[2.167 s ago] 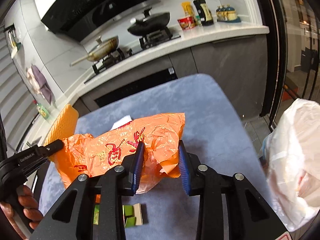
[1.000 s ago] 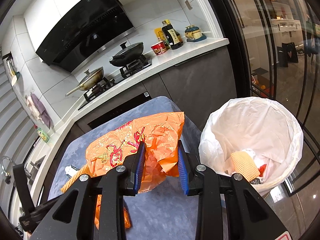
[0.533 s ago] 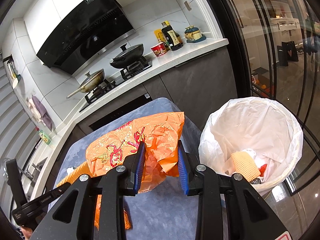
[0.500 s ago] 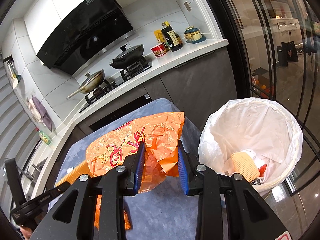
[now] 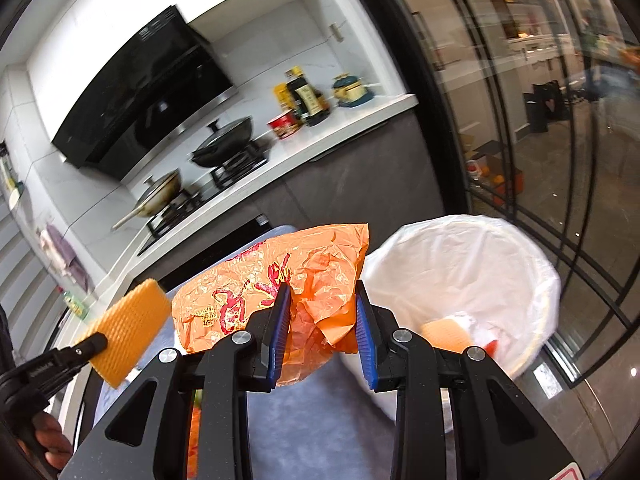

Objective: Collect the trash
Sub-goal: 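Carry the mesh sleeve with the left tool while the right tool carries the orange bag over the bin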

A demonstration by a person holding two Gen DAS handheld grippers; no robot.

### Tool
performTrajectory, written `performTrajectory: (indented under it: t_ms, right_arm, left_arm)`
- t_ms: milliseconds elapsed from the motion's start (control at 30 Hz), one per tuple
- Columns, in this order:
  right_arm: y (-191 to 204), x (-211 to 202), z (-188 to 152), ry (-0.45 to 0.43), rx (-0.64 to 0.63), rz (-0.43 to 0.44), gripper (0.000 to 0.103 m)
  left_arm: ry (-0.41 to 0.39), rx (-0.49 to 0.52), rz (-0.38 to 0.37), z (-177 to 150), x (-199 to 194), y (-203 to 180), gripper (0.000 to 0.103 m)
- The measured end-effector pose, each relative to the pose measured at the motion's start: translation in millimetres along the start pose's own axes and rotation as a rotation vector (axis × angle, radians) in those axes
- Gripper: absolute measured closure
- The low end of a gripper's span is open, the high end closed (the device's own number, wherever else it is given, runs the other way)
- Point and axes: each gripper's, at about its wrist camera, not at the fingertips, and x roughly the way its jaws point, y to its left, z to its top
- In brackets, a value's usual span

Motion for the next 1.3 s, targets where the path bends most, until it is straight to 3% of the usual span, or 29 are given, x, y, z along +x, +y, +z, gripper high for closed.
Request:
performTrajectory:
  t_ms: [333,633,900,1300]
  right_arm:
    - [-74,-11,17,-0.026,0.086,-0.115,0.074]
    - [-116,-7,19,-0.009,0.119,-0.176,0.074]
    - [-132,1,22,0.005,0.128,-0.193,0.074]
    - [-134,20,21,0.038,0.124,-0.193,0.074]
  left_arm:
    - [0.074,0.119,-0.123,-10,46,-96,0.093]
    - [0.156,0.205,-0.163,-34,88,-156,0.093]
    - [0.206,0.247,-0.156,-49,115,-184,0.093]
    - [0.241,0.258,-0.137,-52,139,-192,0.093]
